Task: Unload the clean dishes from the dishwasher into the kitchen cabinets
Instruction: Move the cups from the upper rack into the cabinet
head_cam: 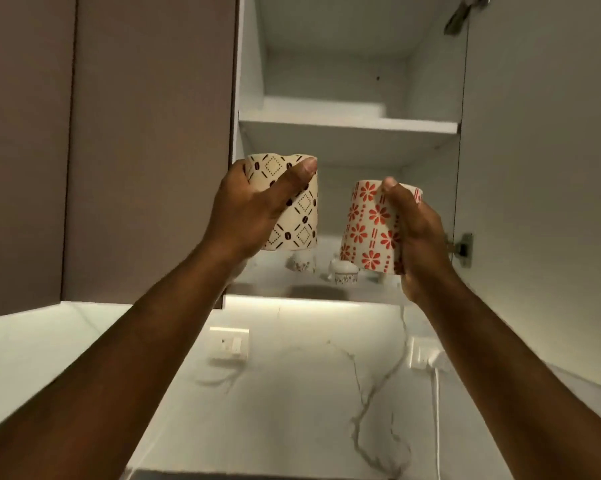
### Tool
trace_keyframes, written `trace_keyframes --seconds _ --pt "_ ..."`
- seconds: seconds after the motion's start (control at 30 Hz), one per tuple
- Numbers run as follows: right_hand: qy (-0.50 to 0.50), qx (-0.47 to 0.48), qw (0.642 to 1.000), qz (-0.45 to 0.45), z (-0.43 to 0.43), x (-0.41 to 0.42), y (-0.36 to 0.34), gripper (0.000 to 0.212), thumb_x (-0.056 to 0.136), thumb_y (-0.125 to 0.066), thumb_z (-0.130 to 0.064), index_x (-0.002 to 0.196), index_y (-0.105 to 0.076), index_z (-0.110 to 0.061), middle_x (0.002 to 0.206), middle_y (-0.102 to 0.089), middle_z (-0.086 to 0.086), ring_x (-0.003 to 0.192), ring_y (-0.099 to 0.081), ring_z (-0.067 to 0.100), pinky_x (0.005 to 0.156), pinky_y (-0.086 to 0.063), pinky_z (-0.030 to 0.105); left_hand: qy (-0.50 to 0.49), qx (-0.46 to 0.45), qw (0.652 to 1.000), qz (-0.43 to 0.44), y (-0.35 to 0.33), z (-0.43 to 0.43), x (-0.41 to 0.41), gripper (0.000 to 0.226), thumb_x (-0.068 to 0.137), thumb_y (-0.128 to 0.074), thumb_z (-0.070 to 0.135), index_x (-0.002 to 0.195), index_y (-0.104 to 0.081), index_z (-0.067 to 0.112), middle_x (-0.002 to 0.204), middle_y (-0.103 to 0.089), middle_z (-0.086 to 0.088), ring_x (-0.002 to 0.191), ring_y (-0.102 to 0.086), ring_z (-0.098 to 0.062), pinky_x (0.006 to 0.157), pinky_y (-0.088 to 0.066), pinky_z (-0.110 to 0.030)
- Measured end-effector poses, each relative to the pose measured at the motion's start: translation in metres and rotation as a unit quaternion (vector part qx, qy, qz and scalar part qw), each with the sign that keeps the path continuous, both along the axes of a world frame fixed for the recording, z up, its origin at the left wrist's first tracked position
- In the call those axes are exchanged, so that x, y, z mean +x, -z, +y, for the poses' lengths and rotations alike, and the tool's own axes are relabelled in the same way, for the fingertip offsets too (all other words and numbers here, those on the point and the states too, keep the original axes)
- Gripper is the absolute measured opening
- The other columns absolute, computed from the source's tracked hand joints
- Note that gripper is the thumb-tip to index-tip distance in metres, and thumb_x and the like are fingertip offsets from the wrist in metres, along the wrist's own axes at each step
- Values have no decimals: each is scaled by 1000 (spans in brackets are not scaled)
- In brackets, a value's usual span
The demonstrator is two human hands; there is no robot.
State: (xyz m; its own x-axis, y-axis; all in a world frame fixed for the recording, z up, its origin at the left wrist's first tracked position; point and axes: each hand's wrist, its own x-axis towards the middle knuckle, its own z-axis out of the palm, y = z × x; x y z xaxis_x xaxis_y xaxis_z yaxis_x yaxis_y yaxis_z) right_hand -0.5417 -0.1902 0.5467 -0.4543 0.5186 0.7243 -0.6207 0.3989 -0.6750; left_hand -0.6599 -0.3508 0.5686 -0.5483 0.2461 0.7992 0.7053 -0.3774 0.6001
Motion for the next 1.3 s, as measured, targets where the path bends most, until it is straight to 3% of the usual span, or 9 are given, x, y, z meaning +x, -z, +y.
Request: trace_keyframes --seconds 0.1,0.37,0.53,0.67,0.77,0.97,1.07,1.17,1.3 --pt "25 46 998 26 13 -10 -41 45 74 -60 -57 103 -64 -22 97 -73 6 82 -73 22 69 -60 36 -11 21 998 49 -44 16 -14 62 72 -76 60 109 -63 12 92 -74 -2 81 -73 -16 69 -59 -34" --pt "99 123 983 91 39 -40 -147 34 85 -61 -54 102 -64 -24 97 -74 0 82 -73 17 69 -60 35 -27 40 994 96 -160 51 -55 109 39 -70 89 121 -59 18 105 -72 0 89 -72 -18 75 -61 -42" --pt "149 143 973 107 58 -57 -196 38 86 -61 -54 104 -63 -21 97 -72 2 84 -72 19 68 -60 33 -26 43 995 88 -203 79 -74 89 65 -74 71 129 -43 18 115 -63 -3 93 -68 -21 69 -59 -35" --pt "165 138 969 121 73 -66 -222 47 85 -62 -55 109 -63 -13 96 -72 3 79 -71 17 56 -54 23 -28 51 994 94 -220 100 -84 92 66 -75 69 133 -37 18 121 -59 -5 98 -66 -22 69 -58 -34" --pt "164 124 971 122 89 -74 -237 50 84 -65 -55 110 -63 -13 97 -71 4 80 -71 18 58 -53 25 -39 54 993 93 -229 118 -87 94 68 -74 68 136 -35 15 123 -58 -5 101 -64 -22 63 -54 -29" --pt "165 106 975 101 120 -88 -255 54 79 -68 -59 106 -62 -14 96 -70 4 82 -70 20 59 -54 28 -63 42 994 81 -241 154 -91 96 67 -73 70 135 -35 13 124 -57 -8 101 -64 -24 76 -60 -38" --pt "173 107 976 81 135 -96 -257 49 80 -67 -59 101 -60 -16 95 -69 4 80 -69 20 58 -53 27 -74 28 994 74 -245 167 -92 97 67 -72 71 135 -37 11 122 -59 -8 100 -64 -24 67 -59 -33" --pt "192 121 972 55 145 -106 -259 53 80 -65 -62 104 -61 -15 95 -70 5 78 -70 21 62 -55 27 -59 11 996 63 -249 172 -97 109 53 -70 82 132 -45 11 118 -64 -9 96 -67 -25 61 -58 -30" --pt "208 150 967 20 150 -115 -263 55 80 -62 -65 105 -62 -17 93 -71 4 75 -70 20 61 -55 27 -88 1 994 63 -258 183 -113 130 26 -59 94 127 -54 12 111 -68 -8 91 -70 -24 74 -60 -37"
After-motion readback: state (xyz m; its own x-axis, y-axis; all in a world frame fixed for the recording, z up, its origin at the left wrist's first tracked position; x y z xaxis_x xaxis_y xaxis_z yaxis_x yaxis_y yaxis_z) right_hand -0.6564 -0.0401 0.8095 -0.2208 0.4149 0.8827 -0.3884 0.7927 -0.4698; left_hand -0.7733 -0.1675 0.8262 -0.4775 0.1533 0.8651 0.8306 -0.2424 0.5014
